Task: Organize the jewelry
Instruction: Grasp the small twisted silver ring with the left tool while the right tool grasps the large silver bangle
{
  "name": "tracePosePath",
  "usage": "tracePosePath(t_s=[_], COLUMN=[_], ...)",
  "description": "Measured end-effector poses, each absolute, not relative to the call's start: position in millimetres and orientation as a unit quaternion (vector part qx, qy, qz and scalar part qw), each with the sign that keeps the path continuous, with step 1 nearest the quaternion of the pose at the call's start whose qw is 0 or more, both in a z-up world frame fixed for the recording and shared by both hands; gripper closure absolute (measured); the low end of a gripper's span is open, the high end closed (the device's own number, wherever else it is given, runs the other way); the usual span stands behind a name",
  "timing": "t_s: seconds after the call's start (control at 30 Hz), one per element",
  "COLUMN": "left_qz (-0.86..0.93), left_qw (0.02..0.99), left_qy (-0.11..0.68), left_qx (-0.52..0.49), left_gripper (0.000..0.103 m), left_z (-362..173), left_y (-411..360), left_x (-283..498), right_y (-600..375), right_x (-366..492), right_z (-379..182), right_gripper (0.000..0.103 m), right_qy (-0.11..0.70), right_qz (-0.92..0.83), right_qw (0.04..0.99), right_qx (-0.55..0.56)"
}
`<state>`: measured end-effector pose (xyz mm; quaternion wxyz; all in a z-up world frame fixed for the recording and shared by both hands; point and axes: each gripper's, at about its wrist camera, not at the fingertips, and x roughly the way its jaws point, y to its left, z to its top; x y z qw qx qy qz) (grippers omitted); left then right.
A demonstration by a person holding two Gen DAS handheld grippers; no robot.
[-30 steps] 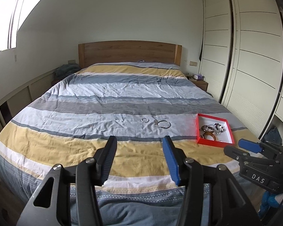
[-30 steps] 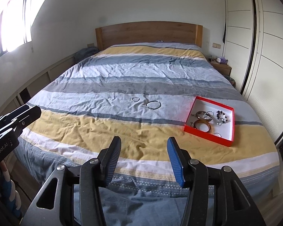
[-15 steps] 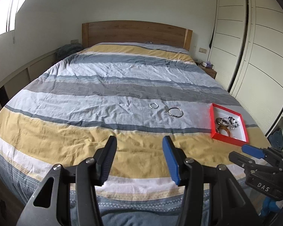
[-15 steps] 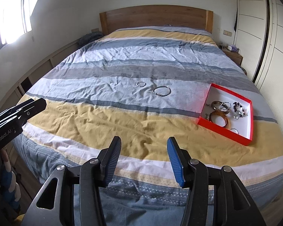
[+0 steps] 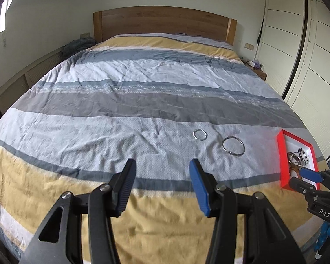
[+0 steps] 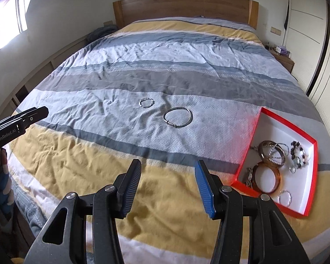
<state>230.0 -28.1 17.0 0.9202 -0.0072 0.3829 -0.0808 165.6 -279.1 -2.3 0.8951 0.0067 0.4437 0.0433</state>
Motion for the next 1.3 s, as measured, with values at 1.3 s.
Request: tracePosePath(t_s=[1.3], left_qz=[-0.176], left_qw=[0.863], left_qy=[0.474], left_qx=[0.008], left_gripper=[0.076], left_z=[-137.3], left_y=[-129.9], left_x=[425.0], right_y=[-313.4], right_x=[360.6], right_z=[-141.1], right_gripper=[0.065], right_qy=[0.500], right_qz=[0.036], right_qw=[0.865], right_qx=[0.012])
